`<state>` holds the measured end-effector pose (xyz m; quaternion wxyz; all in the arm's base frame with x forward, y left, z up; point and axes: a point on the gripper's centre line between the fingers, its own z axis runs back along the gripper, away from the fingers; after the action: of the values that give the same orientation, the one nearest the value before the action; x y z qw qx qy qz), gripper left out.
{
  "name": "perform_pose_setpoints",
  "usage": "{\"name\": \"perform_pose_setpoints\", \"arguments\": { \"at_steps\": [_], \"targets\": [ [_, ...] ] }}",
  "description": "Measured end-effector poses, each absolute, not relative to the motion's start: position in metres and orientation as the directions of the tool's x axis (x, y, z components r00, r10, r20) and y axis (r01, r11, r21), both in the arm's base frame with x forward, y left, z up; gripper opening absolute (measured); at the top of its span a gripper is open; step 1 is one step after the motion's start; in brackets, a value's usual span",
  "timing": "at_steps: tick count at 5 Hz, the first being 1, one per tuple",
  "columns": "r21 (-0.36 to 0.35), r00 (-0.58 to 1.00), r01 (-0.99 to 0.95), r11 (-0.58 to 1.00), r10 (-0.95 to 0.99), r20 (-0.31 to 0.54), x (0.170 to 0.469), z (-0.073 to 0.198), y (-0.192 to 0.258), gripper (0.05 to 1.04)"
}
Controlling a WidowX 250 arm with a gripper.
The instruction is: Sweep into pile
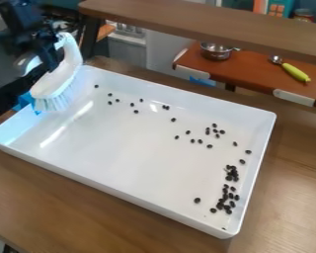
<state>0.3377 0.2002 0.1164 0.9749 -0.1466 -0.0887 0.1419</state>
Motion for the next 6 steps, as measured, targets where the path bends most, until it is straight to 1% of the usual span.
{"name": "perform_pose_setpoints", "arguments": {
  "at_steps": [1, 3, 6],
  "targets": [
    [-0.296, 0.940, -0.268, 0.917, 0.315, 0.127, 0.342, 0.108, 0.206, 0.485],
    [-0.276, 0.931, -0.298, 0.914, 0.342, 0.125, 0.350, 0.101, 0.209, 0.485],
    [-0.229, 0.928, -0.319, 0.920, 0.352, 0.121, 0.372, 0.092, 0.198, 0.485]
  ]
}}
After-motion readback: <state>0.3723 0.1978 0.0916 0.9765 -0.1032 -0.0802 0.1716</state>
